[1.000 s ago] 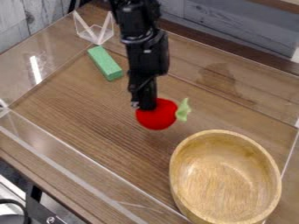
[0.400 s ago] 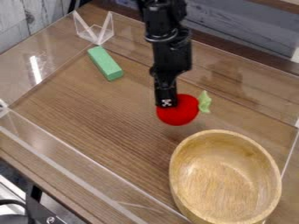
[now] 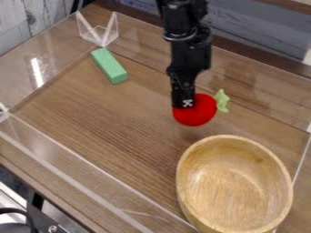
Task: Move the red object to the right side of the table
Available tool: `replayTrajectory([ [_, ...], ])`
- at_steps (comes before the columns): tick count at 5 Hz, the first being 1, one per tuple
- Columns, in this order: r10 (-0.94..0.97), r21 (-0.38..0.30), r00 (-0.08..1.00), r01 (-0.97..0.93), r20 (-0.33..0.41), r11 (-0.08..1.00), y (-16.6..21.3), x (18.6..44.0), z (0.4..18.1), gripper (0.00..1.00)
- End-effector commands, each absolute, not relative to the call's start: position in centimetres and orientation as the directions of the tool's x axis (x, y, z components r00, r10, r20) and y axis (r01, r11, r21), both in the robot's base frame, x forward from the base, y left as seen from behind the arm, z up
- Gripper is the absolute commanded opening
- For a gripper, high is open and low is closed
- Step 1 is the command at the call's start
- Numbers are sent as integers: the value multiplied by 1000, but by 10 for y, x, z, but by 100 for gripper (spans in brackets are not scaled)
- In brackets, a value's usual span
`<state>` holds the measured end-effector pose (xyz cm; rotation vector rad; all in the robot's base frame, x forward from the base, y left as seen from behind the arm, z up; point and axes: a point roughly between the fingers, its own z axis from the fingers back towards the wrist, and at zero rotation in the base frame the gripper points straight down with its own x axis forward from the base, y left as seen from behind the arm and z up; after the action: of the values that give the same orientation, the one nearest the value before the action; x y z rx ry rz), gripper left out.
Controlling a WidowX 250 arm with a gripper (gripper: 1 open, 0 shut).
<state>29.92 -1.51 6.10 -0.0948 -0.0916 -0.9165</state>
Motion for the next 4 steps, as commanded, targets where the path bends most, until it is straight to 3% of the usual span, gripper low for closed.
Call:
replayTrajectory([
  [1,-768,4,623,776,150,631,-21,314,73,0],
  [4,-693,8,703,701,158,713,-35,321,71,0],
])
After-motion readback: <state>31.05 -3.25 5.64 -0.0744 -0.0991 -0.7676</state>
